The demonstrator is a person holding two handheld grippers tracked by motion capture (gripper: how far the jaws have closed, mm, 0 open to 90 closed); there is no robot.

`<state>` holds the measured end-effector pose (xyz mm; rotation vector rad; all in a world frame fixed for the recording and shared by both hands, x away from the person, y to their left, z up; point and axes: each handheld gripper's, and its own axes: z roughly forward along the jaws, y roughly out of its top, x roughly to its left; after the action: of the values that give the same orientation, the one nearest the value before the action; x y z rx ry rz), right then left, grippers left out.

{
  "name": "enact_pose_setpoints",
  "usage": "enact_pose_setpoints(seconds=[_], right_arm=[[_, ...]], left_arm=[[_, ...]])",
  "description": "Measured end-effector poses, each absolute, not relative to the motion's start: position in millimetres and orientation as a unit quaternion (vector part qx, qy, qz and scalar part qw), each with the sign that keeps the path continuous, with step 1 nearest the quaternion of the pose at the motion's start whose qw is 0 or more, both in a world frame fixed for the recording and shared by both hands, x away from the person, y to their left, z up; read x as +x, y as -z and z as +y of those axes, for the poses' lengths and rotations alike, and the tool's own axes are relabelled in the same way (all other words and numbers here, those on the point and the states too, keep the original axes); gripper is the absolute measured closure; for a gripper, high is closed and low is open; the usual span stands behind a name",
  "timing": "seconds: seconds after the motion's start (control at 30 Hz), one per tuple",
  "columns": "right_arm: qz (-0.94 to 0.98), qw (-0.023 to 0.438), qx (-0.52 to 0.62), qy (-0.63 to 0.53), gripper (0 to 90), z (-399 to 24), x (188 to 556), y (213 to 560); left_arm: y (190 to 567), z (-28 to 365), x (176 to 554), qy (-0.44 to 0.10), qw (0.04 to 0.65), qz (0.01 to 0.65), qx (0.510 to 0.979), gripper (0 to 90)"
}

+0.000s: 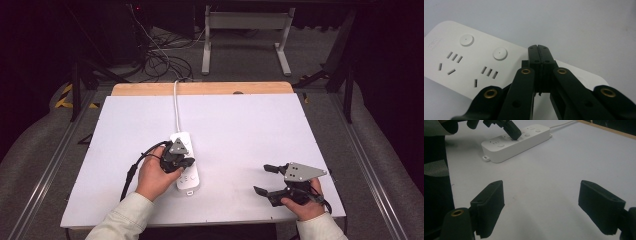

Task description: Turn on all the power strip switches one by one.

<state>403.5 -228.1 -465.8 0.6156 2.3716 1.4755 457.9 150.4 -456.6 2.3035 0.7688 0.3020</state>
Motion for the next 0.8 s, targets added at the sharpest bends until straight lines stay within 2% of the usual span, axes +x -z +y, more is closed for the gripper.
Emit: enact_pose_setpoints(seconds=[0.8], right_arm=[[0.821, 0.141, 0.212, -0.511, 21.0, -228.0, 403.1, 465.5]], left_arm=[[458.2, 148.0, 456.0, -0.123, 0.336, 0.305, 0.883, 90.0]])
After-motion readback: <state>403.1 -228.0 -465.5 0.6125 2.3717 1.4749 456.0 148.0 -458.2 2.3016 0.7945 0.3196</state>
